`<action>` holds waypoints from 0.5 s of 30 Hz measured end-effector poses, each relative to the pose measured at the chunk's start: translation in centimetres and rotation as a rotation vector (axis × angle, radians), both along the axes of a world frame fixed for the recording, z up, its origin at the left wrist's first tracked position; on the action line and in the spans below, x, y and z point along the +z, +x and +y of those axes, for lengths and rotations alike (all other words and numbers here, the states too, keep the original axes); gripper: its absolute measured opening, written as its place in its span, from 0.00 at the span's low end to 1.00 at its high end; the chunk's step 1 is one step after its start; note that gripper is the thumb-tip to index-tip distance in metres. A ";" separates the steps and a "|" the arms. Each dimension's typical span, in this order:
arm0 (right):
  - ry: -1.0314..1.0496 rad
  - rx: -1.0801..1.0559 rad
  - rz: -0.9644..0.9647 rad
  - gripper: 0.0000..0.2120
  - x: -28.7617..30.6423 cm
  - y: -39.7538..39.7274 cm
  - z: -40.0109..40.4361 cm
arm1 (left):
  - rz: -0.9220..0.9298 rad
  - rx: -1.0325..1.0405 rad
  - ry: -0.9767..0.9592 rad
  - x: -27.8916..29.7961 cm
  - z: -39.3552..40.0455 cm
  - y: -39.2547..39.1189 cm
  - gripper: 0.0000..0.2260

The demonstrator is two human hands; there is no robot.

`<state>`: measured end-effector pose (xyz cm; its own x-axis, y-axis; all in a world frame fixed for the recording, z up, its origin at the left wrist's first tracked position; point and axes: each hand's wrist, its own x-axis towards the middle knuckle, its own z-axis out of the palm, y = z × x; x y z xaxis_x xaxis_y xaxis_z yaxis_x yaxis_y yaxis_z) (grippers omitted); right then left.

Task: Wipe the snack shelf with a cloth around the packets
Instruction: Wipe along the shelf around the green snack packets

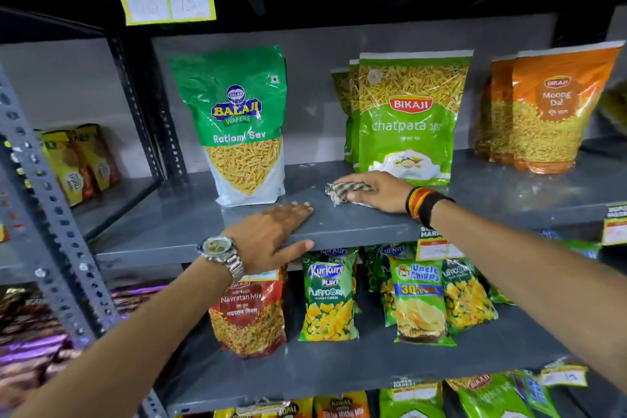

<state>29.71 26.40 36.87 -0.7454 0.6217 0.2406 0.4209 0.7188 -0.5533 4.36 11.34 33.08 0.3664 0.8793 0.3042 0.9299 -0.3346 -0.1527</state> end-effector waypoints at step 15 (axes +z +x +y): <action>0.030 0.082 0.013 0.18 1.4 6.5 -1.2 | -0.027 0.058 -0.036 0.3 -0.5 0.5 0.33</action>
<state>36.19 25.18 38.31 -0.7905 0.5508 0.2681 0.3525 0.7669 -0.5363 4.84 10.85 33.35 0.3066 0.9095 0.2807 0.9515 -0.2849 -0.1163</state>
